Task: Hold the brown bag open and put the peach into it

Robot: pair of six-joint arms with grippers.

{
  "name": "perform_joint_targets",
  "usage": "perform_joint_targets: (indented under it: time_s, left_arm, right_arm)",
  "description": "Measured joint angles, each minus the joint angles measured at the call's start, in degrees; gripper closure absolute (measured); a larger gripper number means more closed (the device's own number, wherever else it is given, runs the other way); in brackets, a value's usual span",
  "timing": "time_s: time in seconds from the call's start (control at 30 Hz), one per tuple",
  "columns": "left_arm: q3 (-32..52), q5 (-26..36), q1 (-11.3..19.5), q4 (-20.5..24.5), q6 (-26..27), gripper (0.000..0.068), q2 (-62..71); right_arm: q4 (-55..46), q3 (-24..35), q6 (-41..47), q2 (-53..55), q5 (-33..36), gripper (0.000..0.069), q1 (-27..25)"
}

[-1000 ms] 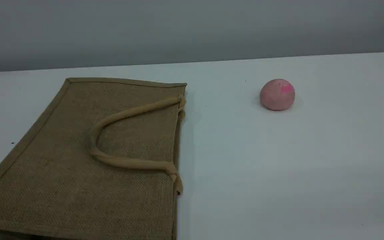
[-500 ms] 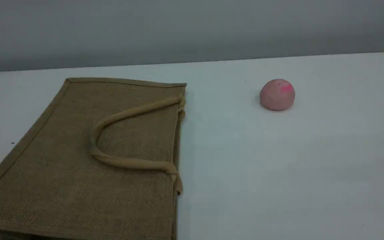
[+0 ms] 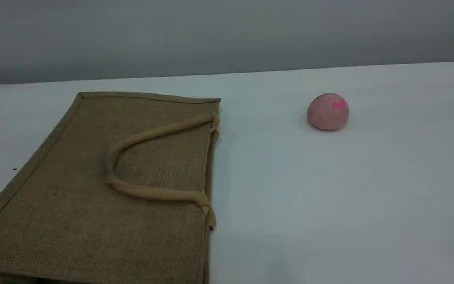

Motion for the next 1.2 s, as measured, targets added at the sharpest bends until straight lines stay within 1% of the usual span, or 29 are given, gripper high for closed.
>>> perform_joint_targets:
  time_s: [0.2,0.33,0.47,0.57,0.73,0.83,1.0,1.13,1.2]
  left_arm:
    - [-4.37,-0.61,0.00,0.48,0.00,0.0232,13.46]
    - [-7.25,-1.03,0.00,0.48,0.00,0.0232,20.35]
    - [-8.30,-2.09,0.00,0.48,0.00,0.0232,26.10]
    - [-8.30,-4.24,0.00,0.30,0.00,0.0232,29.83]
    - [-8.70,-7.18,-0.06,-2.73,0.00,0.0232,35.97]
    - [-9.72,-7.38,-1.24,-2.98,0.00,0.0232,39.84]
    - [-11.76,-8.47,-4.20,-2.79,-0.13,0.0232,46.23]
    - [-13.03,-9.76,-5.92,-2.79,-2.68,0.0232,50.85]
    - [-13.69,-9.93,-6.73,-2.68,-3.14,0.0232,53.12]
  right_arm:
    - [0.00,-5.51,0.00,11.34,0.07,0.0138,0.00]
    - [0.00,-8.25,0.00,16.51,0.50,0.0138,0.00]
    - [0.05,-8.87,-0.06,19.99,0.24,0.0138,0.00]
    - [0.05,-8.87,-0.06,21.76,-0.30,0.0138,0.00]
    - [0.11,-8.87,-0.13,24.64,-1.51,0.0138,0.00]
    - [0.11,-8.87,-0.19,26.42,-2.43,0.0138,0.00]
    - [0.11,-8.87,-0.84,29.12,-3.02,0.0138,0.00]
    - [0.15,-8.87,-0.88,30.09,-3.15,0.0138,0.00]
    - [0.15,-8.87,-0.88,30.21,-3.40,0.0138,0.00]
